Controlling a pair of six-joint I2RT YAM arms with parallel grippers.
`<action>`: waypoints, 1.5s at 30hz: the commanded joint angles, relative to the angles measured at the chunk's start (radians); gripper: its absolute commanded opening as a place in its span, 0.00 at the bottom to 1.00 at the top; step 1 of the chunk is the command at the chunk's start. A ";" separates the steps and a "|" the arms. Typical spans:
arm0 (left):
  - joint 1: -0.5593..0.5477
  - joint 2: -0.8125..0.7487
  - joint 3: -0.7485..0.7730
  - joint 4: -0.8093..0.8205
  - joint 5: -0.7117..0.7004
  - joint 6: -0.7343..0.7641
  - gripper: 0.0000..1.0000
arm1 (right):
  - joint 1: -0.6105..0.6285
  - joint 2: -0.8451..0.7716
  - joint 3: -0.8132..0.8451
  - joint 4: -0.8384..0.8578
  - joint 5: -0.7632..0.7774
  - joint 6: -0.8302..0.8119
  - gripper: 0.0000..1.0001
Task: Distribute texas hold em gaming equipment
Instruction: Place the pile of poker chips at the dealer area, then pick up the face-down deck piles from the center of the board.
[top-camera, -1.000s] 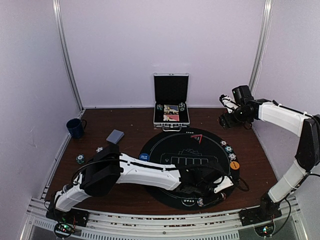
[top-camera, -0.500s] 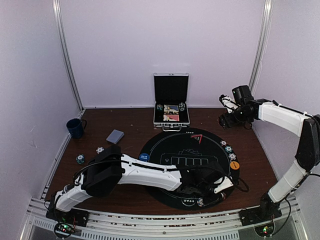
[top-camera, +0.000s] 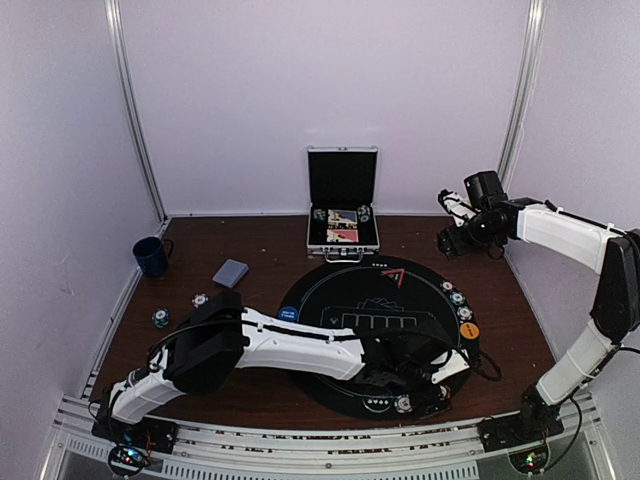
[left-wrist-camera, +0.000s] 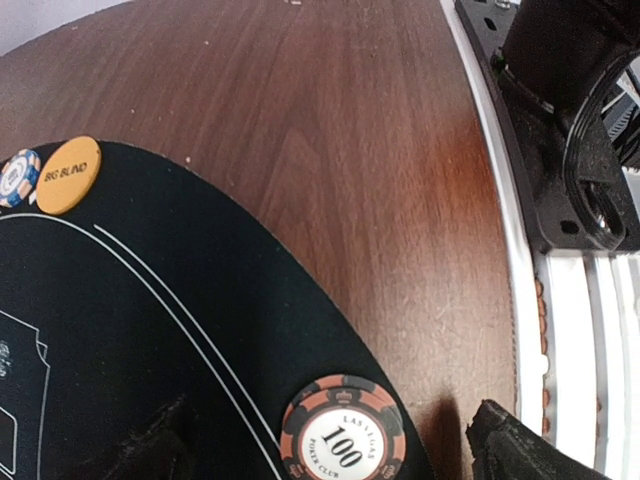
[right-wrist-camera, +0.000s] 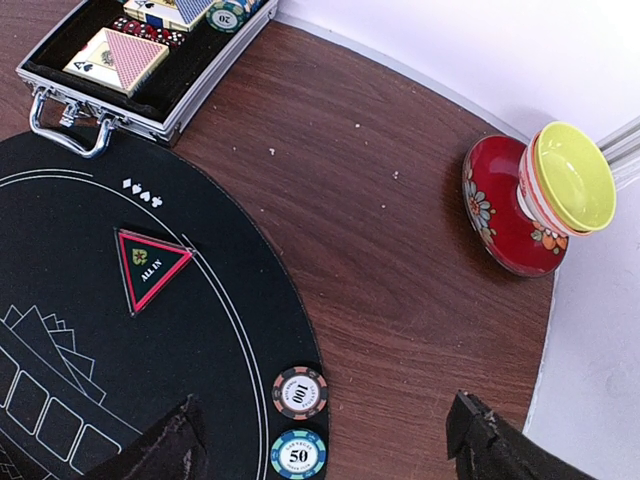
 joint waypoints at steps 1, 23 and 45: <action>0.000 -0.034 0.043 0.043 -0.036 0.004 0.98 | -0.005 -0.033 -0.010 0.006 -0.005 0.000 0.85; 0.455 -0.940 -0.534 -0.211 -0.749 -0.350 0.98 | 0.025 -0.016 -0.010 0.002 -0.063 0.015 0.86; 1.014 -0.635 -0.516 -0.340 -0.229 -0.100 0.97 | 0.058 -0.061 -0.014 0.006 -0.079 0.003 0.86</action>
